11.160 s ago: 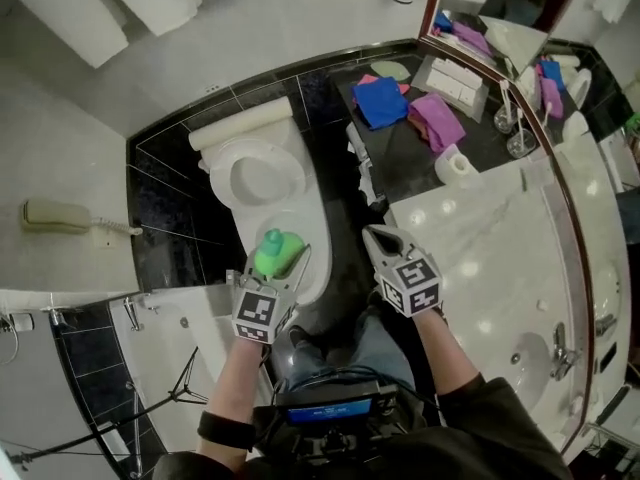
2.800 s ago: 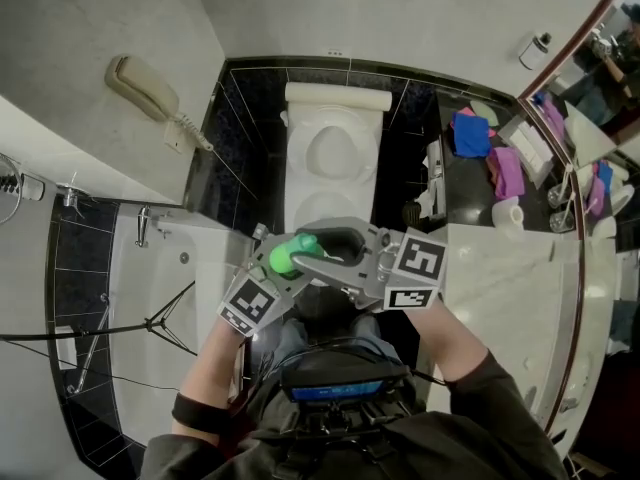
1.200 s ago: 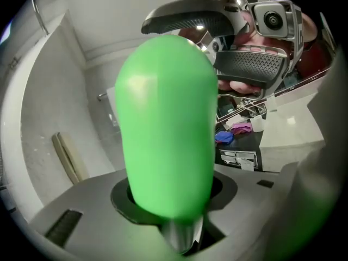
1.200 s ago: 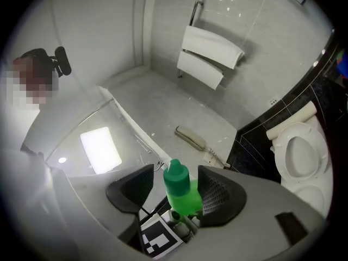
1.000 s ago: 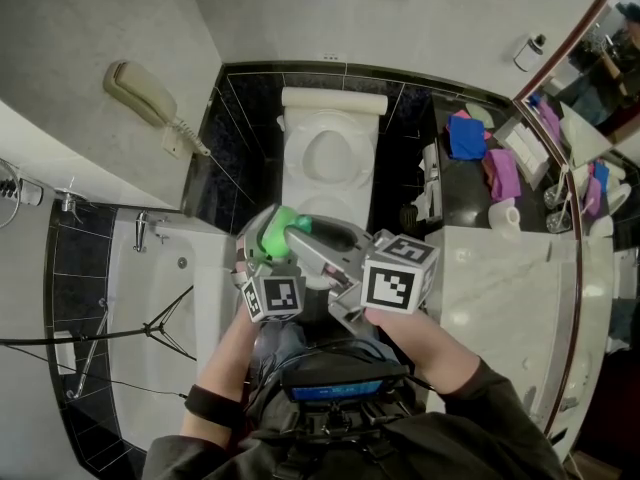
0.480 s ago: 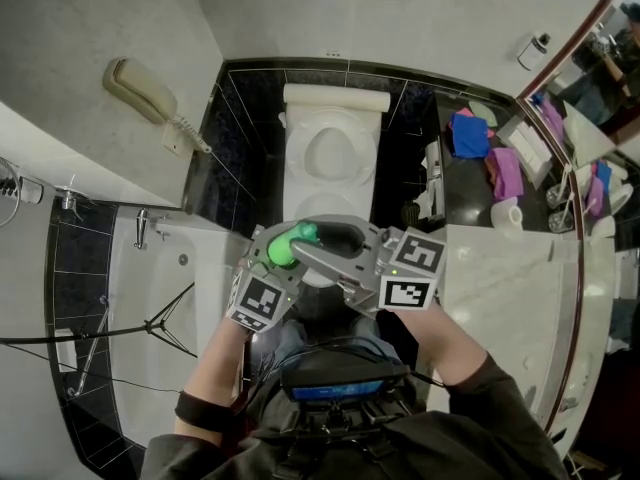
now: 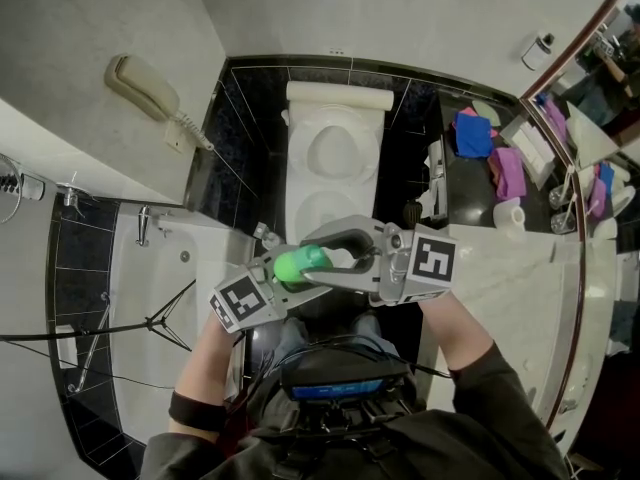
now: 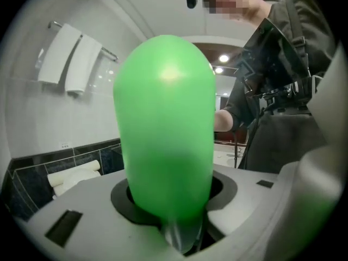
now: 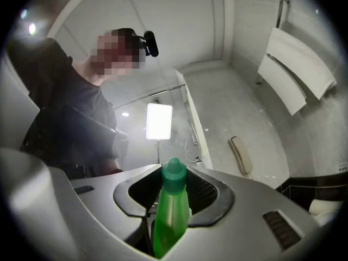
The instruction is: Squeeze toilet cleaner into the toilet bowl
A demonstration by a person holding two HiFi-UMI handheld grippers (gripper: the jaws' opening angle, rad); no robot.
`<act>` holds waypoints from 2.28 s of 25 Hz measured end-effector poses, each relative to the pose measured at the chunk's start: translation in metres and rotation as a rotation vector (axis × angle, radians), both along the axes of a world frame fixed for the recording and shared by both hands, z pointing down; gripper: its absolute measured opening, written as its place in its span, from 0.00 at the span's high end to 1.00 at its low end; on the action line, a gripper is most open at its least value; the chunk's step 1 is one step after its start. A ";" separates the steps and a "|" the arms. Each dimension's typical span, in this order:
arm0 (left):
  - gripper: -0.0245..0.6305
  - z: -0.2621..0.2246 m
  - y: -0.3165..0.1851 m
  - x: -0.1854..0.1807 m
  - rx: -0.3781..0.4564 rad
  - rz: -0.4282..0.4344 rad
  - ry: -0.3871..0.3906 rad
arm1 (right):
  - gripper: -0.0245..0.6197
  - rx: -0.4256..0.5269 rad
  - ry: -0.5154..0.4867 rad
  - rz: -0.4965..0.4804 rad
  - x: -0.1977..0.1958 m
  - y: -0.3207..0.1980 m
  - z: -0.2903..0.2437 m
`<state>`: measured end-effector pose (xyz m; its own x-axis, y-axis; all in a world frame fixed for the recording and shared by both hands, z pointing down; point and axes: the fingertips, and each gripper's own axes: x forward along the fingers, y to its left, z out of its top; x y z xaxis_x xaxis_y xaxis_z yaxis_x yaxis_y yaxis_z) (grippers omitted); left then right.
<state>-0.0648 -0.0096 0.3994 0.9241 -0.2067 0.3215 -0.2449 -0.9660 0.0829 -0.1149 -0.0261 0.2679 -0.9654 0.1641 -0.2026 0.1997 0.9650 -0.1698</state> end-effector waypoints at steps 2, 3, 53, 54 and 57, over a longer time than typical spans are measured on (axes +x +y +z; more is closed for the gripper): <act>0.67 0.000 0.003 0.002 -0.009 0.002 -0.002 | 0.72 0.019 -0.002 -0.015 0.002 0.003 0.001; 0.67 0.000 0.003 0.002 -0.013 -0.010 -0.005 | 0.72 0.020 -0.001 -0.017 0.002 0.004 0.002; 0.67 0.012 -0.058 -0.036 0.275 -0.519 -0.187 | 0.73 -0.396 0.071 0.342 -0.001 -0.030 0.022; 0.67 0.008 -0.053 -0.030 0.252 -0.481 -0.164 | 0.73 -0.358 0.062 0.322 0.000 -0.027 0.019; 0.67 0.000 -0.035 -0.017 0.172 -0.364 -0.091 | 0.73 -0.249 0.031 0.261 0.001 -0.018 0.009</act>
